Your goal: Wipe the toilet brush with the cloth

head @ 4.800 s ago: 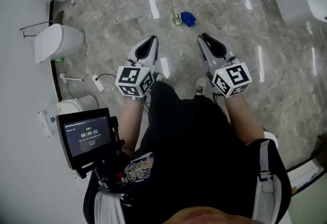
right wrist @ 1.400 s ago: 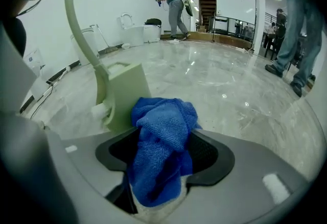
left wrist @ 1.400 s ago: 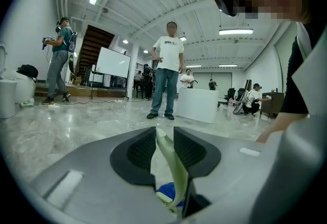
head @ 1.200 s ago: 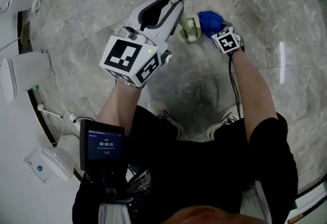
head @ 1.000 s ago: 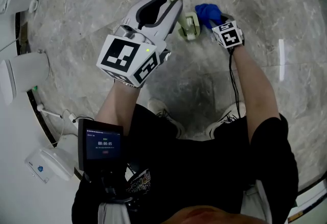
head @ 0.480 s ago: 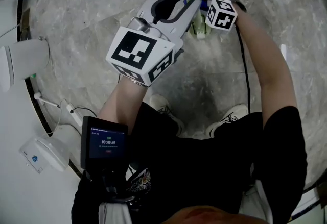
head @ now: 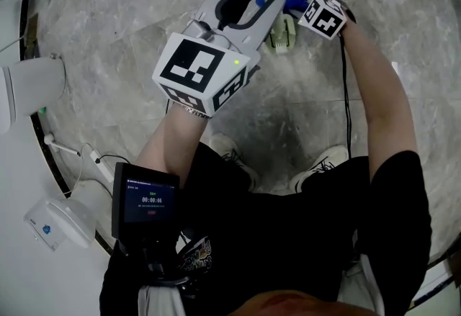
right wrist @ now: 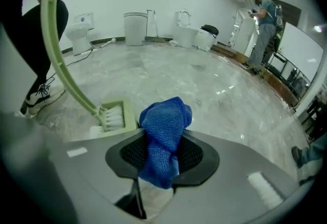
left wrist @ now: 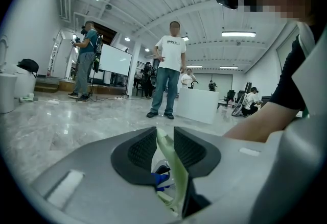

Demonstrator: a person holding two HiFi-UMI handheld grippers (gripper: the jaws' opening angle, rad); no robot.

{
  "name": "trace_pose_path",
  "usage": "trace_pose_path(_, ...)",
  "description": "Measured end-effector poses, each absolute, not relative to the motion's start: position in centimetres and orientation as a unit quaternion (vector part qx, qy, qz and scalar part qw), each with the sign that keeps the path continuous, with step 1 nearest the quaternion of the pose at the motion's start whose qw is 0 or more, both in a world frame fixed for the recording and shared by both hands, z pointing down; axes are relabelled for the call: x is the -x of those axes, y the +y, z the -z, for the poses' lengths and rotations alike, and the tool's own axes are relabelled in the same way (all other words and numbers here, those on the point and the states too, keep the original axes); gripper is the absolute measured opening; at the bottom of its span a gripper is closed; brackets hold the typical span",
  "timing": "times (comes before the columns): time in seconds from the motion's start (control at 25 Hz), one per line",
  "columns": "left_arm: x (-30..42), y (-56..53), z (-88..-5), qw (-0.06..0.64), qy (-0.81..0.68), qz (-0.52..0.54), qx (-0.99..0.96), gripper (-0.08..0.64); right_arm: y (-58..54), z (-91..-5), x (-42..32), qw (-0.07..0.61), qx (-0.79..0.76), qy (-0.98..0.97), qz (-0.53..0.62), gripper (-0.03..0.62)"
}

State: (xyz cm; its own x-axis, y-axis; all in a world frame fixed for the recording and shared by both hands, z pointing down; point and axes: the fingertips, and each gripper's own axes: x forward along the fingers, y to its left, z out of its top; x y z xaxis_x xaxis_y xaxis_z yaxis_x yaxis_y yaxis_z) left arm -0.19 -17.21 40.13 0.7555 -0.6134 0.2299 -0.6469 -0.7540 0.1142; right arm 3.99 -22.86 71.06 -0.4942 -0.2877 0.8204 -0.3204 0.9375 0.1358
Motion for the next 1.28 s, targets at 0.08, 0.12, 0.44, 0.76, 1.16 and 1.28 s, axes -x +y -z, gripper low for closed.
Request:
trace_pose_path(0.08, 0.3, -17.3, -40.1, 0.091, -0.338, -0.086, -0.933, 0.118, -21.9, -71.1, -6.1, 0.474, -0.187, -0.86, -0.037, 0.135)
trace_pose_path(0.12, 0.3, -17.4, -40.1, 0.09, -0.338, -0.087, -0.933, 0.118, -21.2, -71.3, -6.7, 0.476, -0.186, -0.858, -0.042, 0.135)
trace_pose_path(0.44, 0.6, -18.4, -40.2, 0.089, -0.344, -0.097, -0.93, 0.12, -12.8, -73.1, -8.7, 0.508, -0.101, -0.854, -0.05, 0.135)
trace_pose_path(0.76, 0.7, -19.3, -40.8, 0.098, -0.348, -0.107, -0.926, 0.12, -4.0, -71.5, -2.4, 0.426, -0.072, -0.874, -0.22, 0.135)
trace_pose_path(1.16, 0.3, -18.8, -40.7, 0.088, -0.34, -0.11, -0.93, 0.12, -9.8, -68.7, 8.1, 0.225, -0.242, -0.836, -0.438, 0.132)
trace_pose_path(1.28, 0.3, -18.6, -40.6, 0.079, -0.339, -0.114, -0.931, 0.117, -11.4, -66.7, 9.1, 0.142, -0.262, -0.835, -0.463, 0.13)
